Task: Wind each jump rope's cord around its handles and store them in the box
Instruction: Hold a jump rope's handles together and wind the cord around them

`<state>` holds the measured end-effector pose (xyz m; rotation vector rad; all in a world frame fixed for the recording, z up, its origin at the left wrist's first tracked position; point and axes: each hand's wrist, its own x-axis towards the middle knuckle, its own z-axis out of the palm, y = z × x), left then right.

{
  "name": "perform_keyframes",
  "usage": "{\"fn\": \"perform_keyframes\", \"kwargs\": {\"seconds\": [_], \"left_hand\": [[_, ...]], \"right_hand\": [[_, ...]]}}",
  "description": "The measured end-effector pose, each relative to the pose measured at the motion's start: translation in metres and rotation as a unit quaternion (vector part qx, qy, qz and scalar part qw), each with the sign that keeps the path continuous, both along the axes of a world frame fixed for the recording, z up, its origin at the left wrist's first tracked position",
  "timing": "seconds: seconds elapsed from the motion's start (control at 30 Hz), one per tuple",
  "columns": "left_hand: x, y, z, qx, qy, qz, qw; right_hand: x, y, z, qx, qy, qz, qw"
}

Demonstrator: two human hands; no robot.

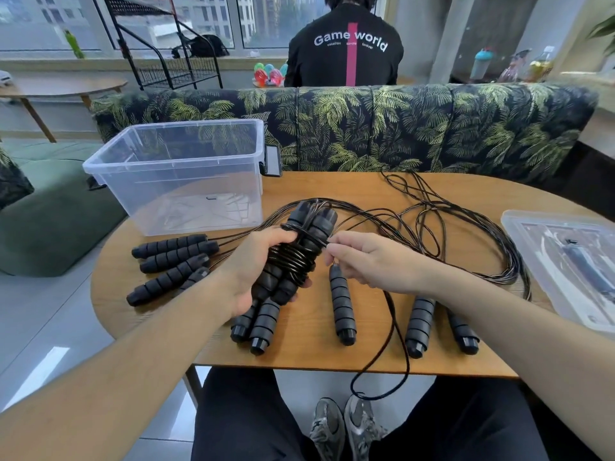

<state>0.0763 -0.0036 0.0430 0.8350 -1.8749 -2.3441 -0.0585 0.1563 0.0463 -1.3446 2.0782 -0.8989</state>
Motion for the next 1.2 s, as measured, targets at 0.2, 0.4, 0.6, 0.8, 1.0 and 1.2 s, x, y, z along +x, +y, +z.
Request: {"fn": "perform_keyframes", "kwargs": {"seconds": [0.2,0.4,0.6,0.8,1.0,1.2], "left_hand": [[0.002,0.001,-0.003,0.069,0.032,-0.047,0.996],[0.001,0.004,-0.003,0.047,0.012,-0.045,0.998],[0.004,-0.001,0.004,0.071,0.061,-0.056,0.994],[0.01,-0.008,0.004,0.077,0.106,-0.11,0.985],[0.005,-0.009,0.006,0.057,0.092,-0.176,0.978],[-0.003,-0.009,0.019,-0.036,0.038,-0.228,0.972]], "right_hand": [[-0.004,0.007,-0.004,0.001,-0.006,0.001,1.0],[-0.007,0.014,-0.003,-0.008,-0.002,0.016,1.0],[-0.018,0.027,-0.008,-0.051,-0.088,0.047,0.994],[-0.033,0.041,-0.009,-0.03,-0.154,0.054,0.986],[-0.043,0.035,-0.006,0.027,-0.03,-0.045,0.998],[-0.054,0.028,-0.002,0.096,0.07,-0.084,0.989]]}}
